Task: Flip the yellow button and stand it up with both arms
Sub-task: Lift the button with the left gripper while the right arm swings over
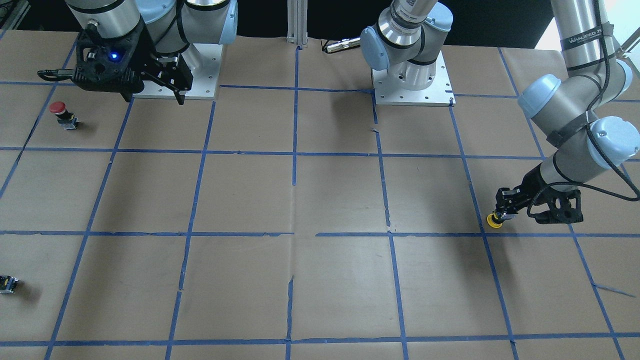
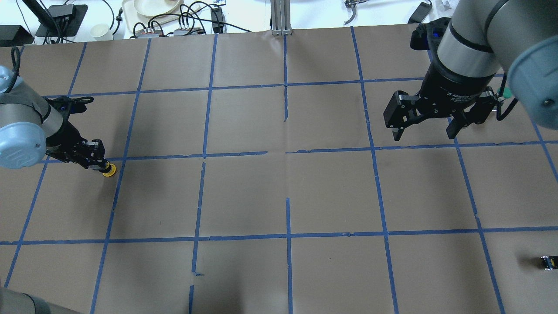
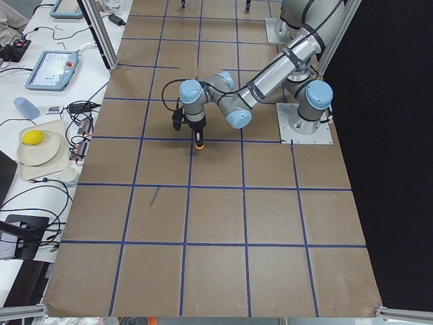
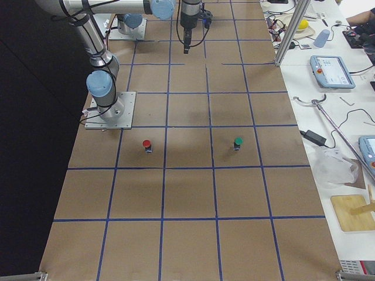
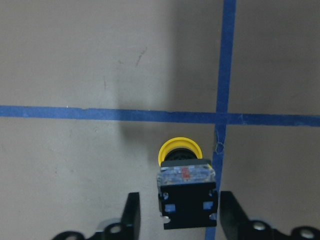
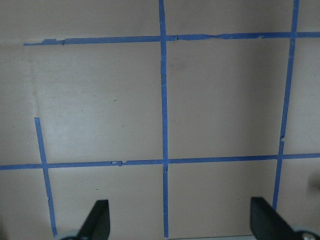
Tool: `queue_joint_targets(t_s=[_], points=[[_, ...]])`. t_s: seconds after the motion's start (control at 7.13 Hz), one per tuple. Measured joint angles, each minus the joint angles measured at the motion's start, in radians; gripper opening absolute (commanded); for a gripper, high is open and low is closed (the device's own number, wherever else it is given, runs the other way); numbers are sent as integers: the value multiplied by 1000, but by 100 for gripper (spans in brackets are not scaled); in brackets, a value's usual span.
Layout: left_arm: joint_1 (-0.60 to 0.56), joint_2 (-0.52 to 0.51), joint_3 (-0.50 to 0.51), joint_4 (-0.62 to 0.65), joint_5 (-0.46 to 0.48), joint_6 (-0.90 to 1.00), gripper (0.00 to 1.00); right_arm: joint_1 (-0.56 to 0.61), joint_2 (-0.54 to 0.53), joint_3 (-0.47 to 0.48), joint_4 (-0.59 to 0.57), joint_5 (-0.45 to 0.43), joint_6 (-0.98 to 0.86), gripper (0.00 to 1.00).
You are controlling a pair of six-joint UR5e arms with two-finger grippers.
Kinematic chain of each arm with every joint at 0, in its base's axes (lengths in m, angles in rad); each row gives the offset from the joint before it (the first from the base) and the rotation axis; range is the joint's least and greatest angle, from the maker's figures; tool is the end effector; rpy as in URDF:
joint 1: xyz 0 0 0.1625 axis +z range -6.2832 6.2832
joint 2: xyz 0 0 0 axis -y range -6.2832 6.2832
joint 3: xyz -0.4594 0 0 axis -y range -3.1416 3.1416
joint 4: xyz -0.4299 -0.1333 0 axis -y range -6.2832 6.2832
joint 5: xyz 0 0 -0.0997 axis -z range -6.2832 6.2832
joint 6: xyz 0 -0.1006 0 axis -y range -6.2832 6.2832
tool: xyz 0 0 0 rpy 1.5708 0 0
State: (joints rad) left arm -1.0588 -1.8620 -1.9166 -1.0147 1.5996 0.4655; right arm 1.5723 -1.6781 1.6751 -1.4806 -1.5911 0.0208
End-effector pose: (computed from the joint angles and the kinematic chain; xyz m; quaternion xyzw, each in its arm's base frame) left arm 0.1650 -0.5597 0.2386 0.0226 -0.9988 -0.0425 0.0063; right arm 0.1320 -0.4711 0.5117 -0.0092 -0.9990 -0.0435 0.0106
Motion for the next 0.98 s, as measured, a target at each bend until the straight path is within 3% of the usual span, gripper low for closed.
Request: queue_joint_targets(t_s=[0.28, 0.42, 0.7, 0.98], points=[[-16, 4, 10, -14, -72, 12, 18, 0, 0, 0, 0, -5, -1, 100], [-41, 19, 19, -59, -169, 16, 18, 0, -2, -1, 0, -2, -1, 100], [-103, 51, 19, -193, -465, 22, 14, 0, -7, -1, 1, 8, 37, 100], [-151, 69, -30, -273, -792, 56, 14, -4, -6, -2, 1, 107, 226, 100]])
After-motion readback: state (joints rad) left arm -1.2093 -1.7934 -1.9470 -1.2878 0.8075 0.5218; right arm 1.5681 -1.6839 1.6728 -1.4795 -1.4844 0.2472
